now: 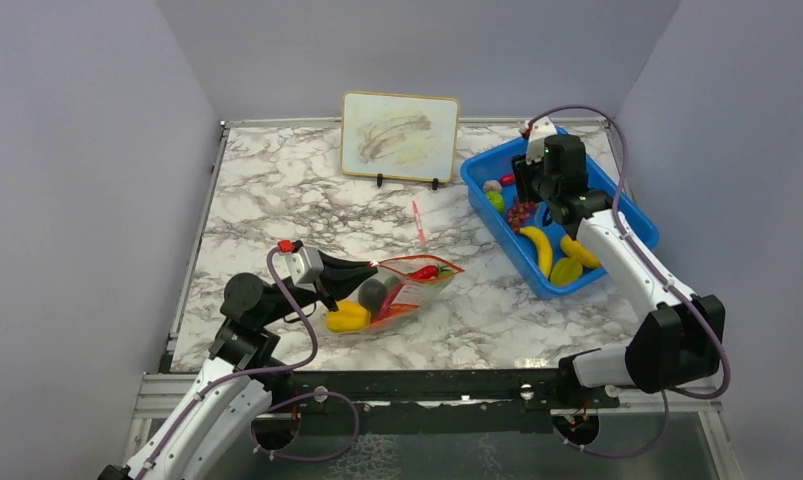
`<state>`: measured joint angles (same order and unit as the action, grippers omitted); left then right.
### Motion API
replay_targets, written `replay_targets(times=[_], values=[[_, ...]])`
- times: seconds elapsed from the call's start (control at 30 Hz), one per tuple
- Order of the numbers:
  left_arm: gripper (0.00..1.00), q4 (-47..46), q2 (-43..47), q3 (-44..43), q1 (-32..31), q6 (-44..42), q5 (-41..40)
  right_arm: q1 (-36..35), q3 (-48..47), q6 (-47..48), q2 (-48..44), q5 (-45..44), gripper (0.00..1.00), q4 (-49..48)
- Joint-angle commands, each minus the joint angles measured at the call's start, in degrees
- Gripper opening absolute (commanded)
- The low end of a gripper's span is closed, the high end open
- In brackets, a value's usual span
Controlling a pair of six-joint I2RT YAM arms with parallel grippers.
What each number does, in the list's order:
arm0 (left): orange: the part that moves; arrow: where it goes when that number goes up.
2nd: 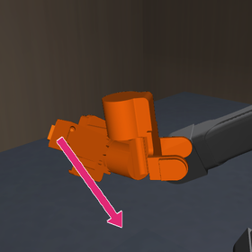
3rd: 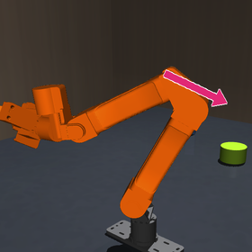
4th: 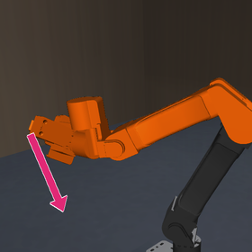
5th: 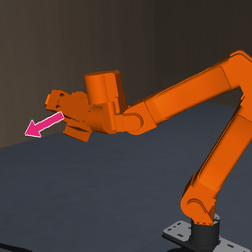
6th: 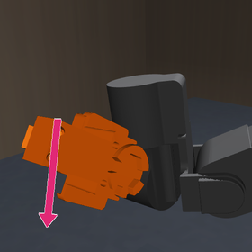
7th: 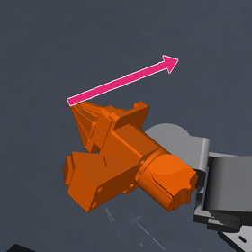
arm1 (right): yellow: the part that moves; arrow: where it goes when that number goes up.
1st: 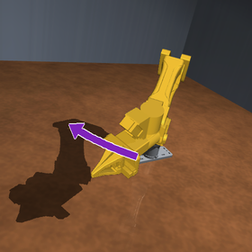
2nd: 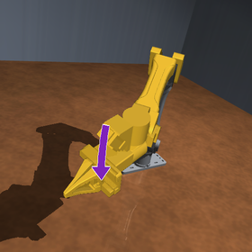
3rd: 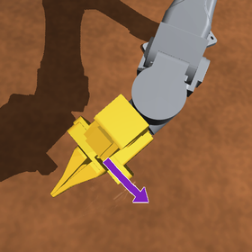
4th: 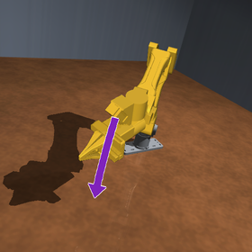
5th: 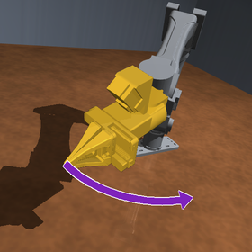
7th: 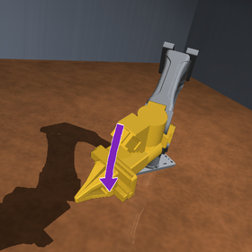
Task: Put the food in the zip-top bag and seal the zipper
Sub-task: Pick up the fake vegetable from the bin.
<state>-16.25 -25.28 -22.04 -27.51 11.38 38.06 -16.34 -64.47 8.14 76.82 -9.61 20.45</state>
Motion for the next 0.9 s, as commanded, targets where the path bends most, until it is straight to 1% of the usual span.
replay_targets(times=[0.0, 0.1, 0.2, 0.3, 0.4, 0.5, 0.57, 0.63, 0.7, 0.77, 0.87], values=[[0.00, -2.2, 0.9, -0.1, -0.3, -0.7, 0.3, 5.7, -2.2, -1.0, 5.1, 5.7, 0.54, 0.1], [0.00, -2.0, 0.9, -0.1, -0.3, -0.7, 0.4, 8.4, -2.6, -0.7, 8.5, 10.7, 0.63, -0.9], [0.00, -2.0, 0.9, -0.1, -0.3, -0.9, 0.3, 9.8, -3.4, -1.7, 12.0, 12.9, 0.67, -1.1], [0.00, -1.9, 0.9, -0.2, -0.3, -1.0, 0.3, 10.7, -4.3, -2.6, 14.8, 14.8, 0.70, -2.2], [0.00, -1.8, 0.8, -0.2, -0.3, -1.0, 0.2, 10.9, -5.7, -2.3, 17.8, 15.0, 0.70, -3.3], [0.00, -1.8, 0.9, -0.2, -0.3, -0.9, 0.4, 11.1, -7.6, -0.6, 20.5, 13.3, 0.69, -5.6], [0.00, -1.8, 0.9, -0.2, -0.3, -0.9, 0.4, 11.3, -8.4, 0.7, 21.9, 11.7, 0.66, -6.2], [0.00, -1.8, 0.9, -0.1, -0.3, -0.9, 0.4, 11.9, -10.6, 0.3, 23.3, 11.2, 0.64, -2.5], [0.00, -1.7, 1.3, -0.1, -0.3, -1.0, 0.3, 12.3, -11.1, -0.9, 23.8, 10.5, 0.63, -0.7], [0.00, -1.6, 1.3, -0.2, -0.3, -1.2, 0.1, 12.4, -10.2, -3.1, 23.6, 6.3, 0.65, -0.5], [0.00, -1.5, 1.2, -0.2, -0.3, -1.3, 0.1, 14.2, -10.3, -5.8, 23.6, -1.3, 0.65, 2.4]])
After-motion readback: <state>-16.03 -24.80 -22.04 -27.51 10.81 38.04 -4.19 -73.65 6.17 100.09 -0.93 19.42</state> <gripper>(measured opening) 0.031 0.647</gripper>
